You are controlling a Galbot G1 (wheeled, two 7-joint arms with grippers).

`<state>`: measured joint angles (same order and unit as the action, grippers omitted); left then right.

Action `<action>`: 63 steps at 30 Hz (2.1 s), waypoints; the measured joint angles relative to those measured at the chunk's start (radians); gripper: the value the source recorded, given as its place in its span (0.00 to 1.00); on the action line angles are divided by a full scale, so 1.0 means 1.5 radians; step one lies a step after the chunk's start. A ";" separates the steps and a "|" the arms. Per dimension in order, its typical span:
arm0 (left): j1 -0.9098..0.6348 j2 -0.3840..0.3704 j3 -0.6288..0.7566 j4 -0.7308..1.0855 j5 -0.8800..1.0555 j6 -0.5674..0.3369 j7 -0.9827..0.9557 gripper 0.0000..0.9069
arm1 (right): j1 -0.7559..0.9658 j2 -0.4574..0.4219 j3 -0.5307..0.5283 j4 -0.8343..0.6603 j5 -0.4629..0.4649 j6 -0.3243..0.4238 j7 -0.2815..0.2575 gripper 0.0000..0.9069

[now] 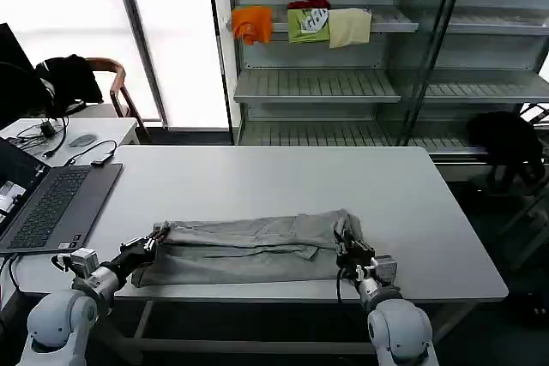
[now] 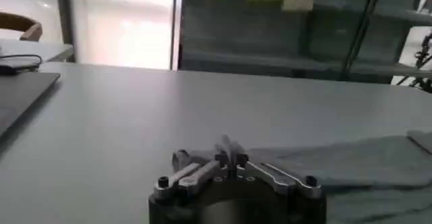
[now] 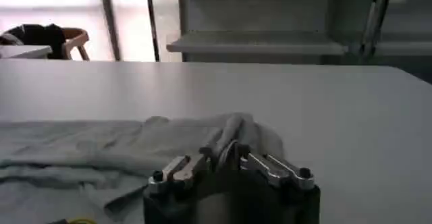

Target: Fold and organize the clothes.

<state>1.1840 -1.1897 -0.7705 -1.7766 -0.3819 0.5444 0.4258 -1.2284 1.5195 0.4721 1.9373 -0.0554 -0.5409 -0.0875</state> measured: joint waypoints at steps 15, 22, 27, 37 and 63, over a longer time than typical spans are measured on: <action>0.017 -0.021 -0.023 -0.042 -0.002 0.010 -0.047 1.00 | -0.017 -0.008 0.002 -0.001 -0.084 0.014 0.006 1.00; 0.048 -0.040 -0.026 -0.075 0.010 0.003 -0.096 1.00 | -0.018 -0.004 0.003 -0.005 -0.101 0.023 0.007 1.00; 0.070 -0.057 -0.018 -0.082 0.012 -0.011 -0.137 1.00 | -0.014 -0.003 0.011 0.010 -0.077 0.032 0.010 1.00; 0.088 -0.087 -0.002 -0.092 0.005 -0.038 -0.201 1.00 | 0.009 -0.009 0.024 0.107 0.046 0.042 0.018 1.00; 0.072 -0.117 0.031 -0.062 0.035 -0.042 -0.246 0.31 | 0.009 -0.015 0.041 0.166 0.123 0.037 0.020 1.00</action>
<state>1.2921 -1.3654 -0.7247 -1.8691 -0.3294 0.4808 0.0568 -1.2143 1.4963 0.5336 2.1861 0.1289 -0.4856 -0.0576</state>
